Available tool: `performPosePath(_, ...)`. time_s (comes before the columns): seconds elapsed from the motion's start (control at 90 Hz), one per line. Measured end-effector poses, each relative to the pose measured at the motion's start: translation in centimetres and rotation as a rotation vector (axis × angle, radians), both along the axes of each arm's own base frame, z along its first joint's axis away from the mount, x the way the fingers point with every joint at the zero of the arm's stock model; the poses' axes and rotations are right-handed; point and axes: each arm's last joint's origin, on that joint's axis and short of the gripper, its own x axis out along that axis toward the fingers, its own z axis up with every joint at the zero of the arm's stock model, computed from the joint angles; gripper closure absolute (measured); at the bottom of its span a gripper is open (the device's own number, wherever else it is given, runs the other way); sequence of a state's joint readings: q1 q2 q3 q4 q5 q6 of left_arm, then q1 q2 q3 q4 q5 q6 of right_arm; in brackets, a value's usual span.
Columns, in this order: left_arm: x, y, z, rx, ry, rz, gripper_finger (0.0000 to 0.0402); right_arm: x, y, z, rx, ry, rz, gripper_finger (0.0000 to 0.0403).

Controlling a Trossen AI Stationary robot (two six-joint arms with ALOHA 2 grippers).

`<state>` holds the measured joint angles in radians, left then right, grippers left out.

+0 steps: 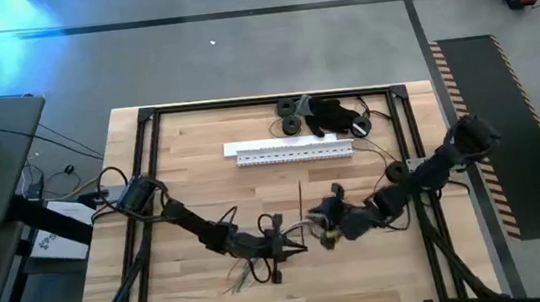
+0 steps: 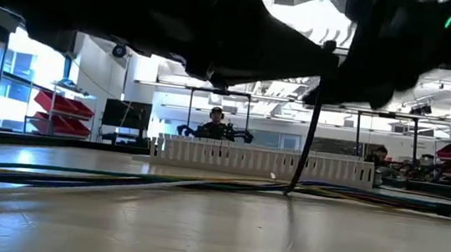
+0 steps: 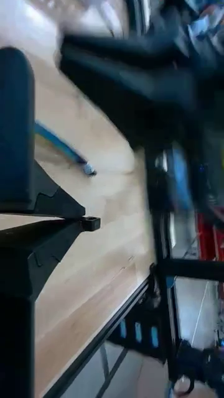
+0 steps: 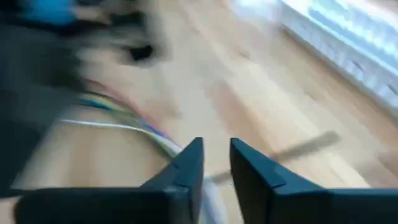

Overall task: Ziptie cables
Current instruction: Wrap the cables together using a black zip tie

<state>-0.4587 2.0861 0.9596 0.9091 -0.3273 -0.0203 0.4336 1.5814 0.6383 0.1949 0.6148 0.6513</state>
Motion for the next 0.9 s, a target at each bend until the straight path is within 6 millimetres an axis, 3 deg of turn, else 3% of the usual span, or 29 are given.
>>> performPosePath(0.167, -0.3, 0.0, -1.0, -0.012, 0.105, -0.012, 0.0401, -1.4, -3.5, -2.6, 0.099, -0.002, -0.097, 0.0247)
performPosePath(0.367, -0.3, 0.1, -1.1, -0.006, 0.115, -0.004, 0.0401, -2.4, -6.4, -3.8, 0.171, -0.081, -0.132, 0.0198)
performPosePath(0.633, -0.3, 0.1, -1.1, -0.006, 0.115, -0.002, 0.0401, -2.0, -8.6, -5.1, 0.23, -0.057, -0.155, 0.0193)
performPosePath(0.9, -0.3, 0.1, -1.1, -0.005, 0.116, -0.001, 0.0401, -1.1, -9.2, -6.5, 0.267, -0.113, -0.13, 0.0194)
